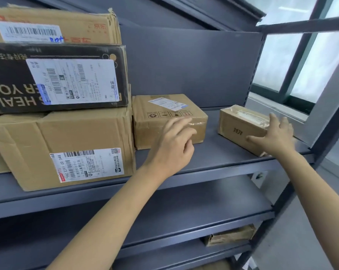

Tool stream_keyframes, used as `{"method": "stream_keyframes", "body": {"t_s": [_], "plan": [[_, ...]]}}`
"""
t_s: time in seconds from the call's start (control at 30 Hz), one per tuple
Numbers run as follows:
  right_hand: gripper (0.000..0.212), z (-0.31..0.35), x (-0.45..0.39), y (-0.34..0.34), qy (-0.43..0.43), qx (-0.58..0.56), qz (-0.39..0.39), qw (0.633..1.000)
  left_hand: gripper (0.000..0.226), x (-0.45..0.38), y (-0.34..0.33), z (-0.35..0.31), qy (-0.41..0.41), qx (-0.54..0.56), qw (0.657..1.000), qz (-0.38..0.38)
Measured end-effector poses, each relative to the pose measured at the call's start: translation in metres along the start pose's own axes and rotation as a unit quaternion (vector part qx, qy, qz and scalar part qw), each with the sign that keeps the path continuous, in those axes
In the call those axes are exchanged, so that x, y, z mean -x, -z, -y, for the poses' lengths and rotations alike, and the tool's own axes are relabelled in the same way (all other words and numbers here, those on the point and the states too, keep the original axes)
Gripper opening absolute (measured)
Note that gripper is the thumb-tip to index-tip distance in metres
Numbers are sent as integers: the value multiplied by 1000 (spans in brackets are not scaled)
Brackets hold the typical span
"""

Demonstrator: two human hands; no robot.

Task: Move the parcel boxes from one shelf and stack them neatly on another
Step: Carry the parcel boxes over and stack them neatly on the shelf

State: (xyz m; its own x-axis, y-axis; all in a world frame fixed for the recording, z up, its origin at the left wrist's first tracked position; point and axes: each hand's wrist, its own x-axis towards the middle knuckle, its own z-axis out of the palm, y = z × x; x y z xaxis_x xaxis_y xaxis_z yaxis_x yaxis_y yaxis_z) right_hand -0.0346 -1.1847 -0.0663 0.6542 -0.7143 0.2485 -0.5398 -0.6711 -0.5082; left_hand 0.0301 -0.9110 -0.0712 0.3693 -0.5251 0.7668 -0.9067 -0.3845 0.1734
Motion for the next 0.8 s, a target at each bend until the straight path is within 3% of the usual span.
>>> {"method": "stream_keyframes", "body": {"t_s": [0.2,0.3,0.37,0.43,0.5,0.57,0.73,0.8], "plan": [[65,-16,5,-3,58,-82,-40,994,23,-1,-18,-3,75,26,997,22],[50,-22,15,2,56,-211,-62,974,30,-4,-18,-7,112,44,992,35],[25,-25,22,10,-7,-389,-44,920,35,-5,-15,-11,123,51,990,45],[9,-28,24,20,-79,-543,25,835,41,-7,-12,-16,129,62,988,59],[9,-26,28,27,-100,-584,125,796,53,-11,-10,-19,149,86,981,85],[13,-19,35,23,-112,-574,194,788,69,-18,-12,-18,196,136,963,121],[16,-13,48,-6,-106,-615,216,751,85,-22,-31,-13,278,214,909,223],[54,-12,51,-14,-48,-615,243,749,86,-17,-38,-18,273,219,906,240]]}}
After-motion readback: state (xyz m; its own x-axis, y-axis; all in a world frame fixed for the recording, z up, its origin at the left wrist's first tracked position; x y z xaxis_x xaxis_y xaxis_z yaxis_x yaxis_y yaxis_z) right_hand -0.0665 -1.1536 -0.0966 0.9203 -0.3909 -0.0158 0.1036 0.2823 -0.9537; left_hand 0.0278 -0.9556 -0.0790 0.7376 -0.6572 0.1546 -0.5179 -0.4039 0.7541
